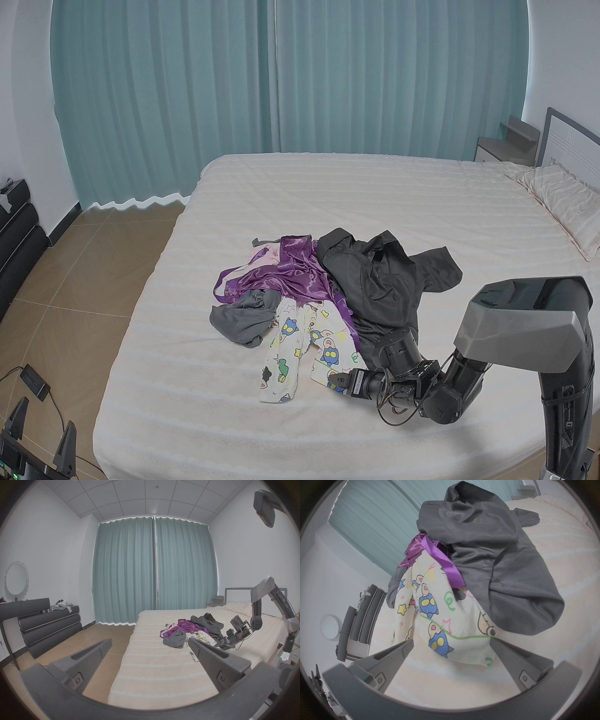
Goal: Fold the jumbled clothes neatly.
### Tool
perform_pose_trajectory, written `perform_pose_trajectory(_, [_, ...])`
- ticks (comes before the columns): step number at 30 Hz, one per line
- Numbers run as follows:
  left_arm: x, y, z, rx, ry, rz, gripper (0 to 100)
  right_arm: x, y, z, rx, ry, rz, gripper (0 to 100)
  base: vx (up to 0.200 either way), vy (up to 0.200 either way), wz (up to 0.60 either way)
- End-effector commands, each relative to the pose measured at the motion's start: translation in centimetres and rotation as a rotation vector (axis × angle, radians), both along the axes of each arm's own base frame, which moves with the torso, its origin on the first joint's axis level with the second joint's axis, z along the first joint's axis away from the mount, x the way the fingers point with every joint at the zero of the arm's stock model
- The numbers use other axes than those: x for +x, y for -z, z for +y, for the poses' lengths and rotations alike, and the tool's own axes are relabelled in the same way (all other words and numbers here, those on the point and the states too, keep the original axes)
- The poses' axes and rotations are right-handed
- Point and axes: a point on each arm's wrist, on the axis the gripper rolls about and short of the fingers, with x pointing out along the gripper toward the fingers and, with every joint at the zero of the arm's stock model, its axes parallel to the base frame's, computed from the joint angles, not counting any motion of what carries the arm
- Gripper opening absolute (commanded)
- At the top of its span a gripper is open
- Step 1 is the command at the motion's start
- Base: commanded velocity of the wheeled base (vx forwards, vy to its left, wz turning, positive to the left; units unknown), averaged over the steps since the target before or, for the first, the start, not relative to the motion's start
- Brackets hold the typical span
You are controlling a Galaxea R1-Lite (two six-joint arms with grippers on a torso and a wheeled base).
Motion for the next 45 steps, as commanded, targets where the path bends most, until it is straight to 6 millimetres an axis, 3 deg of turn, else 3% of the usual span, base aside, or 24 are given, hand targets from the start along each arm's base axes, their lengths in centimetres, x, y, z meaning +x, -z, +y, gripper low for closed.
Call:
perform_pose_trajectory(1, [0.0, 0.5, 0.0, 0.0, 0.0, 0.001, 100, 0.2, -0.2, -0.7, -0.011, 0.016, -0.004, 100, 0.0, 0.0, 0.0])
perform_pose_trajectory(16, [0.0, 0.5, 0.0, 0.0, 0.0, 0.001, 100, -0.1, 0.0, -0.7, -0.042, -0.014, -0.01, 100, 0.0, 0.0, 0.0])
perform_pose_trajectory(23, [0.0, 0.5, 0.0, 0.0, 0.0, 0.001, 100, 1.6, 0.4, 1.6, -0.049, -0.062, -0.057, 100, 0.0, 0.0, 0.0])
perform_pose_trajectory(34, [0.0, 0.5, 0.0, 0.0, 0.0, 0.001, 100, 2.4, 0.5, 4.5, -0.105, -0.094, -0.057, 100, 0.0, 0.0, 0.0])
perform_pose_trajectory(35, [0.0, 0.5, 0.0, 0.0, 0.0, 0.001, 100, 2.5, 0.5, 4.5, -0.107, -0.091, -0.058, 0, 0.0, 0.0, 0.0])
perform_pose_trajectory(45, [0.0, 0.5, 0.0, 0.0, 0.0, 0.001, 100, 2.2, -0.4, 3.2, -0.105, -0.059, -0.05, 0, 0.0, 0.0, 0.0])
